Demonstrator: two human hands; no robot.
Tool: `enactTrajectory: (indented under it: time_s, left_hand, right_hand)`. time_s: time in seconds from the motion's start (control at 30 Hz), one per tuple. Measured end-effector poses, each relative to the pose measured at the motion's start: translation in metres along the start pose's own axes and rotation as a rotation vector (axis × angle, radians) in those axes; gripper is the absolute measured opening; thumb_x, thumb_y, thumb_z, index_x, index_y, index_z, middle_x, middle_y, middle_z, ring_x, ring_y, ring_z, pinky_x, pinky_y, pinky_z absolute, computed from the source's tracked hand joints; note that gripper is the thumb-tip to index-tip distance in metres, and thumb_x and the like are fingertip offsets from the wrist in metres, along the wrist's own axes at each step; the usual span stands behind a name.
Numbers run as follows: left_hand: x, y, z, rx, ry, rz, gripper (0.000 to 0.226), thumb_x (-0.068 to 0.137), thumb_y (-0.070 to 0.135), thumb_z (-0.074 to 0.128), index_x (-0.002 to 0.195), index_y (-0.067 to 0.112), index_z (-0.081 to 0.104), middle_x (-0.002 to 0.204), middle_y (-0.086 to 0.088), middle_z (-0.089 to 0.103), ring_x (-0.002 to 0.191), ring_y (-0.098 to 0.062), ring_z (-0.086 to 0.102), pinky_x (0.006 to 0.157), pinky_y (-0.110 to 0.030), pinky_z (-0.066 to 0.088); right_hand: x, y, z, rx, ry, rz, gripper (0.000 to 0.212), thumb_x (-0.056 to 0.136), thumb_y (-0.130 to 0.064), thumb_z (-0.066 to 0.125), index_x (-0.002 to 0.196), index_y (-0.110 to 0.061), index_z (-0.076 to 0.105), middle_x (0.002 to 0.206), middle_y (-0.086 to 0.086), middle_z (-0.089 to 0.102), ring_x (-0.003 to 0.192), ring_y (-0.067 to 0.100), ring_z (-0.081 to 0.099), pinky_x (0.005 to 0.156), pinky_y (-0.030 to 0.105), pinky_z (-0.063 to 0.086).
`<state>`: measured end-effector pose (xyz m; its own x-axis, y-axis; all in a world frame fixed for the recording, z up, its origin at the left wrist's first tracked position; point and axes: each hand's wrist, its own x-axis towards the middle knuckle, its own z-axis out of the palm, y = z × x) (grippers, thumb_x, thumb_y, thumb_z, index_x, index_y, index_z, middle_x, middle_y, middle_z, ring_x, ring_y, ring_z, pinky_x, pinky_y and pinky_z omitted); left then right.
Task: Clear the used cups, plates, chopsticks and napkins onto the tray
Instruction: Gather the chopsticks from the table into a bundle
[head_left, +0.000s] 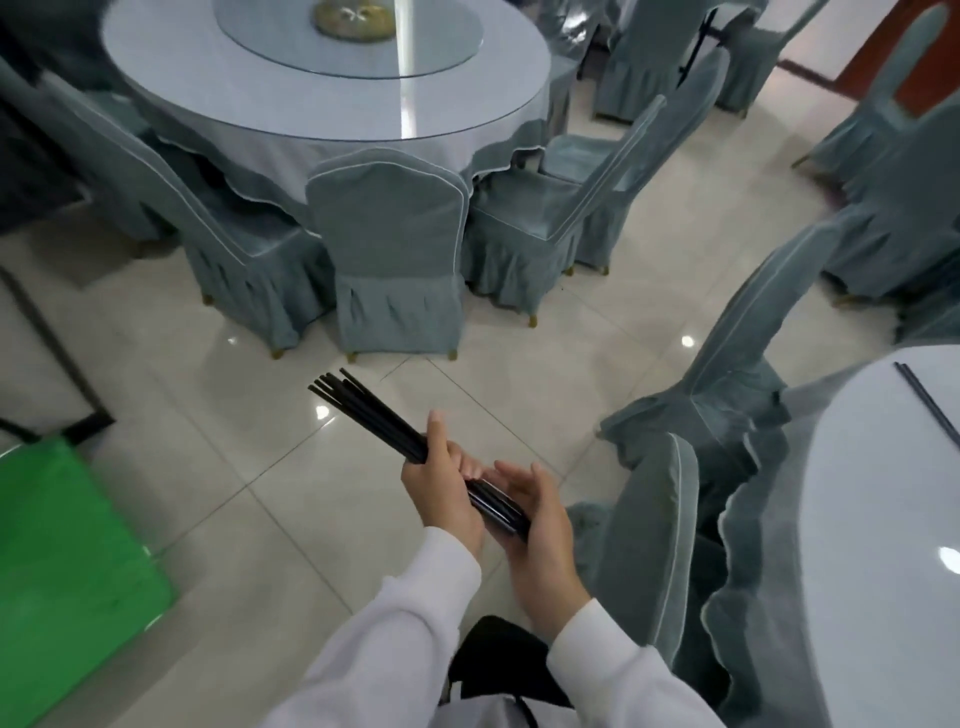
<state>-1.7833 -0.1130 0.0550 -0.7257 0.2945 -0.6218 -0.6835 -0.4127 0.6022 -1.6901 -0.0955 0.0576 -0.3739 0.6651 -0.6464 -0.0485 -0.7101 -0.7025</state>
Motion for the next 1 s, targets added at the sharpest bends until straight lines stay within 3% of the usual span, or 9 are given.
enactTrajectory:
  time_s: [0.13,0.37,0.57,0.7,1.0]
  left_hand:
    - [0.018,-0.002,0.016,-0.005,-0.085,-0.069,0.057,0.104,0.022,0.065,0.054,0.022,0.036,0.05,0.003,0.026,0.039,-0.014,0.032,0.042,-0.026,0.037]
    - [0.073,-0.003,0.073,0.032,-0.19,-0.156,0.055,0.103,0.02,0.064,0.055,0.021,0.035,0.048,0.003,0.025,0.037,-0.012,0.028,0.04,-0.025,0.031]
    - [0.141,0.009,0.156,0.078,-0.24,-0.13,0.056,0.104,0.022,0.061,0.052,0.023,0.037,0.046,0.005,0.022,0.033,-0.01,0.025,0.035,-0.024,0.029]
    - [0.175,-0.001,0.216,0.22,-0.303,-0.178,0.046,0.104,0.023,0.06,0.065,0.021,0.036,0.046,0.005,0.024,0.032,-0.009,0.024,0.034,-0.022,0.027]
    - [0.22,-0.089,0.351,0.668,-0.558,-0.306,0.039,0.105,0.023,0.061,0.069,0.019,0.045,0.05,0.003,0.026,0.035,-0.01,0.025,0.035,-0.021,0.025]
  right_hand:
    - [0.028,-0.006,0.023,0.034,0.066,0.015,0.039,0.106,-0.035,0.052,0.107,-0.008,0.078,0.102,0.01,0.08,0.09,0.021,0.077,0.076,0.033,0.058]
    - [0.099,-0.042,0.047,0.126,0.084,0.041,0.035,0.106,-0.032,0.054,0.098,-0.011,0.081,0.092,0.008,0.079,0.082,0.018,0.076,0.074,0.031,0.057]
    - [0.185,-0.111,0.072,0.06,0.003,-0.029,0.028,0.105,-0.02,0.054,0.101,-0.007,0.078,0.1,0.009,0.081,0.094,0.019,0.078,0.079,0.028,0.058]
    - [0.245,-0.179,0.053,0.102,0.031,-0.098,0.023,0.107,-0.016,0.049,0.107,-0.007,0.071,0.097,0.009,0.081,0.09,0.019,0.078,0.081,0.032,0.057]
    - [0.325,-0.289,-0.043,0.135,0.234,-0.224,0.023,0.107,-0.017,0.052,0.11,-0.007,0.072,0.097,0.011,0.08,0.087,0.02,0.075,0.078,0.031,0.059]
